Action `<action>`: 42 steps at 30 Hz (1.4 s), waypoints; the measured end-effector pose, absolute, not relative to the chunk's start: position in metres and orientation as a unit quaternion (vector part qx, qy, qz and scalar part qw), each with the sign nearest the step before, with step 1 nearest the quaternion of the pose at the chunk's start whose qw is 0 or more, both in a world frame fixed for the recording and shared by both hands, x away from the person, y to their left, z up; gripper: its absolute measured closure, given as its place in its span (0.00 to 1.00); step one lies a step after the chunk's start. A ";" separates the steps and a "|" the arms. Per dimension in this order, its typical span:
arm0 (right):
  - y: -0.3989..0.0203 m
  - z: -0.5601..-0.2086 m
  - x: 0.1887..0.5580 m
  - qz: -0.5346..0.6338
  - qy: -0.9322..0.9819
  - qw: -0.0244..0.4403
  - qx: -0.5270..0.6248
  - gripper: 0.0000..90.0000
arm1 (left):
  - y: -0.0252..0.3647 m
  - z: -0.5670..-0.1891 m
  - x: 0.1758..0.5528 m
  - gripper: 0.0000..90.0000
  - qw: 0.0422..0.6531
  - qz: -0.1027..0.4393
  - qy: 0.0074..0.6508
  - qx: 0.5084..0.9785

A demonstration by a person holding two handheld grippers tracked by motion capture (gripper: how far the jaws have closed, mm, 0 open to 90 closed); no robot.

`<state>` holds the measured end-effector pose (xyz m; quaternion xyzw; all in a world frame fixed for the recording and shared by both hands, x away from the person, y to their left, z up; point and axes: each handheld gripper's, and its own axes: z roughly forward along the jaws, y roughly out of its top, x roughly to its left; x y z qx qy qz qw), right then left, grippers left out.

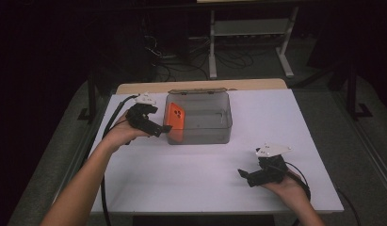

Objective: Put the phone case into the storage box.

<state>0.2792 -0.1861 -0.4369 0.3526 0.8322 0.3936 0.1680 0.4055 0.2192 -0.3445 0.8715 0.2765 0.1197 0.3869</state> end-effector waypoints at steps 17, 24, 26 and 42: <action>-0.186 -0.437 0.279 0.393 0.833 0.168 0.352 0.00 | 0.231 -0.362 0.387 0.00 0.391 0.127 0.277 0.869; -0.186 -0.437 0.279 0.393 0.833 0.169 0.352 0.00 | 0.233 -0.371 0.377 0.00 0.388 0.134 0.277 0.869; -0.186 -0.437 0.279 0.393 0.832 0.169 0.353 0.00 | 0.234 -0.373 0.375 0.00 0.386 0.137 0.277 0.869; -0.186 -0.437 0.279 0.393 0.832 0.169 0.353 0.00 | 0.240 -0.391 0.359 0.00 0.381 0.154 0.283 0.867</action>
